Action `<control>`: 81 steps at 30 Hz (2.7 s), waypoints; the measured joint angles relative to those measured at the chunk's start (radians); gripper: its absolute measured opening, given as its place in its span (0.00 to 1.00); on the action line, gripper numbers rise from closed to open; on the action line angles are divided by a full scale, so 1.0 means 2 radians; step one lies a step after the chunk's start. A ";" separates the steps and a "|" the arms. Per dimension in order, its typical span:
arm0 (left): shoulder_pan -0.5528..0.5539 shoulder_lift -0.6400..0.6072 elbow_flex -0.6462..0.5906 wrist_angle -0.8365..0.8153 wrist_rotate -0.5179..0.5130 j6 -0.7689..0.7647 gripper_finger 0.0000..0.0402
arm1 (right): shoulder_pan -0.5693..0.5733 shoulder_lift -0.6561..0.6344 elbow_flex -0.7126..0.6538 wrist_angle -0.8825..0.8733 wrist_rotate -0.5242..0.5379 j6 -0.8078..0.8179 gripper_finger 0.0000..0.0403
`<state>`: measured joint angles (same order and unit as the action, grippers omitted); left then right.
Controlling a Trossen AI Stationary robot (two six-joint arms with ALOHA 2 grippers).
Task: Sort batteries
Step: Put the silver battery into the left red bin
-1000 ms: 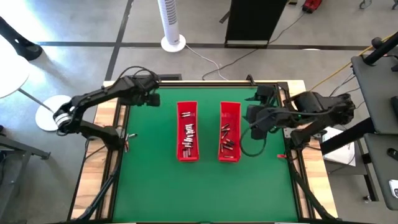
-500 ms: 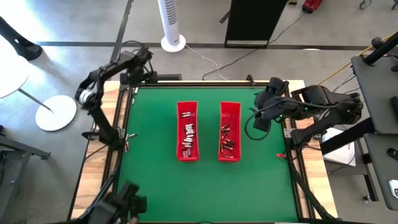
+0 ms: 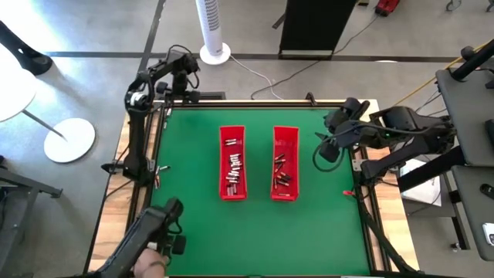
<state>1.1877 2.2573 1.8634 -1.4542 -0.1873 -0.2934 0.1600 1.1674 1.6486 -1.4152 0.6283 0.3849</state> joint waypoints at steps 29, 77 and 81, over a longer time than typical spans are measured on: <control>-0.012 -0.066 -0.119 0.021 0.013 0.047 0.39 | -0.006 -0.001 -0.016 -0.006 0.001 0.021 0.66; -0.035 -0.042 -0.206 0.026 -0.126 -0.147 0.00 | 0.004 -0.038 -0.019 -0.075 0.008 0.064 0.65; -0.042 -0.041 -0.209 0.026 -0.122 -0.134 0.00 | 0.004 -0.043 -0.019 -0.075 0.009 0.059 0.63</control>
<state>1.1042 2.1746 1.4449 -1.4026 -0.4310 -0.5622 0.1677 1.0805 1.6115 -1.5658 0.6466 0.5030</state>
